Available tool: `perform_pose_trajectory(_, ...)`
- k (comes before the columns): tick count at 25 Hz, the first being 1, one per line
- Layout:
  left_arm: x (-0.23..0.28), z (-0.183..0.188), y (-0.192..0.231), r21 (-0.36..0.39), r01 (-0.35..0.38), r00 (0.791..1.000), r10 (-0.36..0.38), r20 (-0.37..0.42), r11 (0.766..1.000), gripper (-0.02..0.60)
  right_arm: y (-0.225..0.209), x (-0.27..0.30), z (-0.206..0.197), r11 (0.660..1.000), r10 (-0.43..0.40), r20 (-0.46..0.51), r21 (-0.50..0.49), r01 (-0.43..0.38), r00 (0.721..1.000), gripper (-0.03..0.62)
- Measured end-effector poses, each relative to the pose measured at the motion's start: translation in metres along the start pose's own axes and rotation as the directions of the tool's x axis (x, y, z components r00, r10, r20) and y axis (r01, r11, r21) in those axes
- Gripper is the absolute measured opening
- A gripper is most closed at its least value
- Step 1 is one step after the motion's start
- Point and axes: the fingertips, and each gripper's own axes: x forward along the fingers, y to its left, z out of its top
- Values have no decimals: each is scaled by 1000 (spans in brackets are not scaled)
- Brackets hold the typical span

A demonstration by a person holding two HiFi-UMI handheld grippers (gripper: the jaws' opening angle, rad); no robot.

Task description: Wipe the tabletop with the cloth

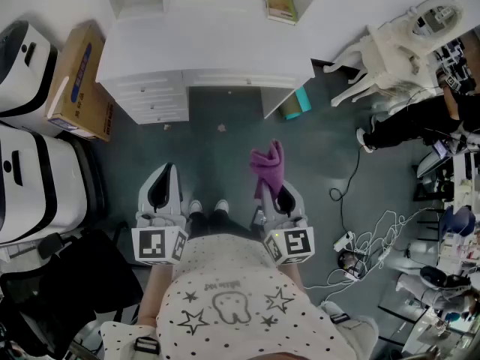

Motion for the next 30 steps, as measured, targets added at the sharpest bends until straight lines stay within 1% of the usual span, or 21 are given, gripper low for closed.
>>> perform_pose_trajectory(7,4,-5,-6,2,-1,1000,1,8,1000,-6,-9,3,0,1000,6,1,0,-6,1000,74)
perform_pose_trajectory(11,9,-4,-8,0,-13,1000,13,7,1000,-6,-10,13,-1,999,36,3,-9,-36,999,72)
perform_pose_trajectory(14,11,-9,-7,0,-22,1000,22,14,1000,-6,-9,20,4,997,73,30,-11,-73,997,74)
perform_pose_trajectory(17,17,-12,-7,-5,-25,1000,25,17,1000,-6,-12,28,10,996,87,51,0,-87,995,75)
perform_pose_trajectory(19,23,-13,-7,-12,-20,1000,20,19,1000,-6,-17,36,10,997,78,46,20,-79,996,75)
perform_pose_trajectory(22,34,-13,1,-21,-8,1000,9,17,1000,-6,-23,52,11,997,43,34,64,-45,999,75)
perform_pose_trajectory(27,57,-5,36,-20,5,1000,-5,27,1000,-6,-12,85,17,997,12,29,81,-14,1000,75)
perform_pose_trajectory(30,74,11,60,-14,22,999,-22,32,1000,-6,0,112,30,995,-15,38,98,11,999,75)
